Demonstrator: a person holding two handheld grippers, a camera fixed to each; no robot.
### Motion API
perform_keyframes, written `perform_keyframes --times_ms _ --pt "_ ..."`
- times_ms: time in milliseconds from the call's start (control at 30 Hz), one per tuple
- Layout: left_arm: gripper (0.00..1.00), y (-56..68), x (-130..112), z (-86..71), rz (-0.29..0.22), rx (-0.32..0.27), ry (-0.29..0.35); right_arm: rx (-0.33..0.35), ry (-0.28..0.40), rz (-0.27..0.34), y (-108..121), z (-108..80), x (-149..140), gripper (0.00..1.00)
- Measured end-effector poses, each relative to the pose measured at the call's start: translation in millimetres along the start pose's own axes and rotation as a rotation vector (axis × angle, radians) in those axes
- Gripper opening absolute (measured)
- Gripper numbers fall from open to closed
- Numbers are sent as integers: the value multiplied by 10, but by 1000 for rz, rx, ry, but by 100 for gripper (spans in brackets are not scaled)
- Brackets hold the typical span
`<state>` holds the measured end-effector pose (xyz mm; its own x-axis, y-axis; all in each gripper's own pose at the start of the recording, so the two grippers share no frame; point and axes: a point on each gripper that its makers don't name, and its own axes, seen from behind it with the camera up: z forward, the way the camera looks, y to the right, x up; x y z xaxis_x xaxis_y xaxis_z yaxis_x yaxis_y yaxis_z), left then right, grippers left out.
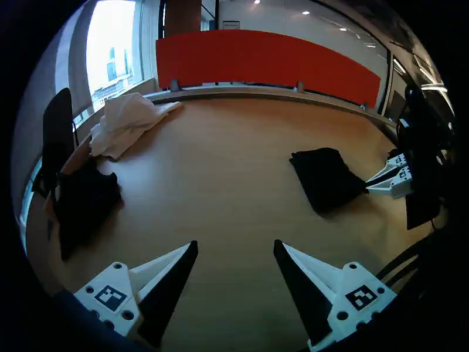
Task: Fold towel
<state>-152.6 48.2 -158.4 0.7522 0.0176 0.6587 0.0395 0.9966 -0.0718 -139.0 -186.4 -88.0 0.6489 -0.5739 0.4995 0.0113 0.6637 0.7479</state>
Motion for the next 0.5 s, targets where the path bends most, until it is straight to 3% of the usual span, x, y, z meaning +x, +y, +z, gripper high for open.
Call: perform_keyframes --times_ms 500 --pt "96 14 154 -9 11 -16 35 -39 138 -82 217 -445 1051 6"
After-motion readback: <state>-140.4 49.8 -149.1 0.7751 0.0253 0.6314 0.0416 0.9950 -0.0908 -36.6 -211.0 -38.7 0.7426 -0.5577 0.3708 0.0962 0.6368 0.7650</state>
